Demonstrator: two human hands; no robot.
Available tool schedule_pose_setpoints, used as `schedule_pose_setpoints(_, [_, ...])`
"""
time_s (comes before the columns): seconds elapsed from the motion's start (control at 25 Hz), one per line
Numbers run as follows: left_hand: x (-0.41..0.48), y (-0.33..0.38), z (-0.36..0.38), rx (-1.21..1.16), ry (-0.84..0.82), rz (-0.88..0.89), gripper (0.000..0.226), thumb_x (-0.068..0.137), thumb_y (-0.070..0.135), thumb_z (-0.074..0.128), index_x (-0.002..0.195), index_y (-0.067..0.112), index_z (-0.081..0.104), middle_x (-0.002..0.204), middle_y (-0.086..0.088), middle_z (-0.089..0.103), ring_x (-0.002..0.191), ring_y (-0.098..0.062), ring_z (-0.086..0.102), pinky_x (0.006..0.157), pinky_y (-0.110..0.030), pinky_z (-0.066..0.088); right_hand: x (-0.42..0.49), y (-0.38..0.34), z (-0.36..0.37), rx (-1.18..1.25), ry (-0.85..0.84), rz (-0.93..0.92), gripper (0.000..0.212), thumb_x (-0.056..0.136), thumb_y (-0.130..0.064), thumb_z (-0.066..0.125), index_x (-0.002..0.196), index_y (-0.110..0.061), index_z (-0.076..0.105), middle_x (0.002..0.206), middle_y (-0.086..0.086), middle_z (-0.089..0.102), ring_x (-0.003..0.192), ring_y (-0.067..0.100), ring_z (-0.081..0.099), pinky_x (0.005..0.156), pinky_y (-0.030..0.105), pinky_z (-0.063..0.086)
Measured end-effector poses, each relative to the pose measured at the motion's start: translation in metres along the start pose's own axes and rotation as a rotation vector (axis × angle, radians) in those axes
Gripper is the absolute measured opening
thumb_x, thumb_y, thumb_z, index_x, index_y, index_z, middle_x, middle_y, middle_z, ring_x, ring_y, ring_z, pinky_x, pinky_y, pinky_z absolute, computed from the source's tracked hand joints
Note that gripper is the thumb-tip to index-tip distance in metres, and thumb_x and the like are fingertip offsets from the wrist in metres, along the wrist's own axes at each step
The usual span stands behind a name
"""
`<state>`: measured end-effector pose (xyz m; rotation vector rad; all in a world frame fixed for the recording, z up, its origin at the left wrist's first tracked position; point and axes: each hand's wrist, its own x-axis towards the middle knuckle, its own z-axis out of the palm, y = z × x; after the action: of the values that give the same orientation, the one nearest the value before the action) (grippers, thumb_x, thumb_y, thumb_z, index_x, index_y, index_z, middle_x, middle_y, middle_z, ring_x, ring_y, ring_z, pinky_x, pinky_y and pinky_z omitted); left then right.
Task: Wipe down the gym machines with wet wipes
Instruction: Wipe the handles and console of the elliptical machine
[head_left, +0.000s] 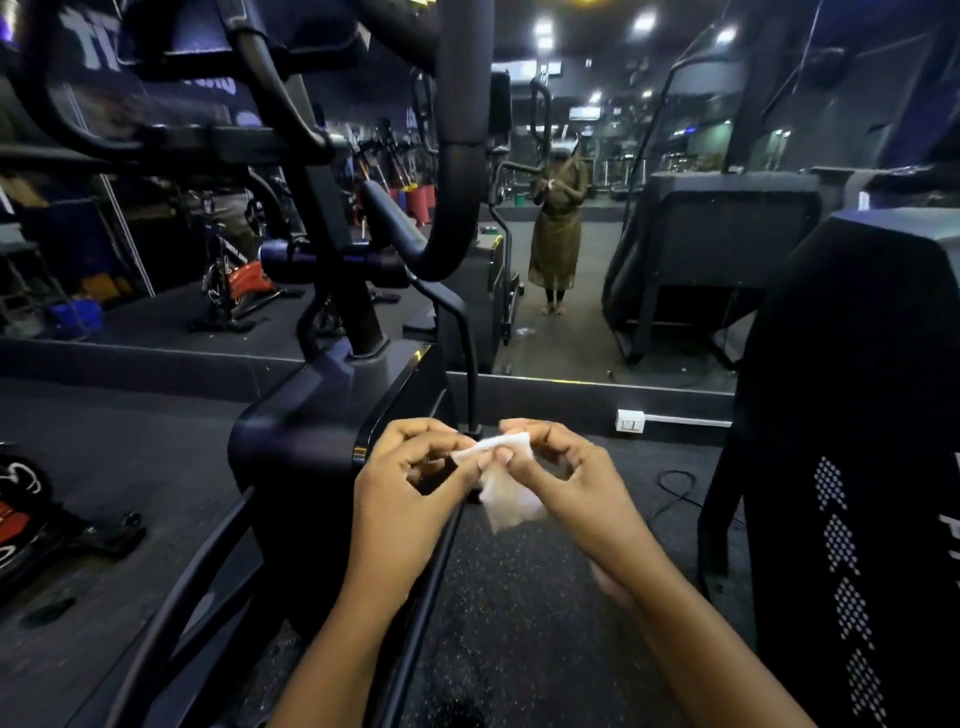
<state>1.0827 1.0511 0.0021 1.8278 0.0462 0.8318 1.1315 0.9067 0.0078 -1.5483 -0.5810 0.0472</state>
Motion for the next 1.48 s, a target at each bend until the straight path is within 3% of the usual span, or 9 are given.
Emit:
schedule_pose_setpoints(0.24, [0.019, 0.045, 0.004, -0.248, 0.030, -0.060, 0.014, 0.087, 0.014, 0.060, 0.095, 0.021, 0.068, 0.091, 0.003, 0.071, 0.085, -0.001, 0.064, 0.073, -0.014, 0.052, 0.027, -0.041, -0.027, 0.335, 0.065, -0.010, 0.015, 0.093, -0.017, 0.052, 0.100, -0.009, 0.062, 0.092, 0.007, 0.070, 0.081, 0.015, 0.068, 0.068, 0.023, 0.055])
schedule_pose_setpoints(0.4, [0.045, 0.069, -0.010, -0.204, 0.061, 0.054, 0.019, 0.090, 0.011, 0.057, 0.101, 0.024, 0.065, 0.098, 0.006, 0.071, 0.095, 0.000, 0.063, 0.078, -0.008, 0.047, 0.051, -0.076, -0.052, 0.218, 0.032, -0.118, 0.020, 0.093, -0.009, 0.051, 0.102, -0.016, 0.067, 0.092, -0.001, 0.070, 0.076, 0.002, 0.063, 0.058, 0.014, 0.048])
schedule_pose_setpoints(0.6, [0.096, 0.096, -0.027, -0.178, 0.136, 0.200, 0.022, 0.092, 0.018, 0.056, 0.109, 0.032, 0.059, 0.110, 0.009, 0.064, 0.101, 0.003, 0.060, 0.086, -0.014, 0.046, 0.087, -0.121, -0.064, 0.188, 0.111, -0.210, 0.018, 0.087, -0.004, 0.059, 0.098, -0.017, 0.062, 0.100, 0.006, 0.067, 0.081, 0.012, 0.063, 0.058, 0.016, 0.049])
schedule_pose_setpoints(0.76, [0.153, 0.113, -0.030, -0.355, 0.186, 0.226, 0.024, 0.098, 0.020, 0.047, 0.120, 0.027, 0.050, 0.116, 0.006, 0.057, 0.090, 0.009, 0.061, 0.069, -0.010, 0.049, 0.118, -0.156, -0.059, 0.143, 0.133, -0.302, 0.010, 0.086, -0.012, 0.064, 0.096, -0.011, 0.066, 0.094, 0.008, 0.069, 0.077, 0.012, 0.066, 0.062, 0.020, 0.054])
schedule_pose_setpoints(1.0, [0.280, 0.121, -0.050, -0.420, 0.250, 0.287, 0.036, 0.093, 0.048, 0.048, 0.127, 0.042, 0.039, 0.132, -0.001, 0.049, 0.119, -0.016, 0.051, 0.106, -0.046, 0.040, 0.190, -0.223, -0.021, -0.062, 0.129, -0.525, 0.014, 0.083, -0.007, 0.066, 0.085, -0.020, 0.073, 0.082, 0.000, 0.073, 0.075, 0.010, 0.069, 0.060, 0.019, 0.053])
schedule_pose_setpoints(1.16, [0.344, 0.133, -0.054, -0.502, 0.131, 0.308, 0.042, 0.086, 0.064, 0.045, 0.126, 0.052, 0.039, 0.140, 0.001, 0.046, 0.119, -0.021, 0.052, 0.104, -0.048, 0.040, 0.250, -0.272, 0.009, -0.340, 0.251, -0.626, 0.027, 0.084, -0.007, 0.057, 0.082, -0.028, 0.074, 0.078, -0.007, 0.073, 0.086, 0.030, 0.067, 0.079, 0.045, 0.055])
schedule_pose_setpoints(1.28, [0.377, 0.146, -0.050, -0.583, 0.048, 0.393, 0.059, 0.065, 0.088, 0.044, 0.119, 0.063, 0.045, 0.140, 0.006, 0.049, 0.125, -0.026, 0.051, 0.106, -0.054, 0.037, 0.286, -0.313, 0.027, -0.458, 0.420, -0.793, 0.030, 0.081, -0.006, 0.058, 0.085, -0.032, 0.074, 0.076, -0.016, 0.070, 0.071, 0.008, 0.065, 0.065, 0.015, 0.052])
schedule_pose_setpoints(1.36, [0.387, 0.155, -0.046, -0.629, -0.010, 0.440, 0.069, 0.071, 0.085, 0.042, 0.132, 0.052, 0.042, 0.133, 0.000, 0.055, 0.113, -0.027, 0.059, 0.097, -0.054, 0.047, 0.305, -0.340, 0.036, -0.541, 0.537, -0.917, 0.028, 0.079, -0.008, 0.062, 0.091, -0.030, 0.074, 0.076, -0.015, 0.069, 0.069, 0.002, 0.061, 0.059, 0.002, 0.041])
schedule_pose_setpoints(1.48, [0.396, 0.156, -0.038, -0.702, -0.092, 0.476, 0.060, 0.084, 0.068, 0.032, 0.138, 0.042, 0.037, 0.106, -0.009, 0.063, 0.063, -0.026, 0.062, 0.055, -0.036, 0.054, 0.337, -0.368, 0.050, -0.697, 0.650, -1.019, 0.018, 0.078, -0.014, 0.068, 0.093, -0.022, 0.075, 0.084, -0.003, 0.073, 0.078, 0.009, 0.064, 0.066, 0.006, 0.041])
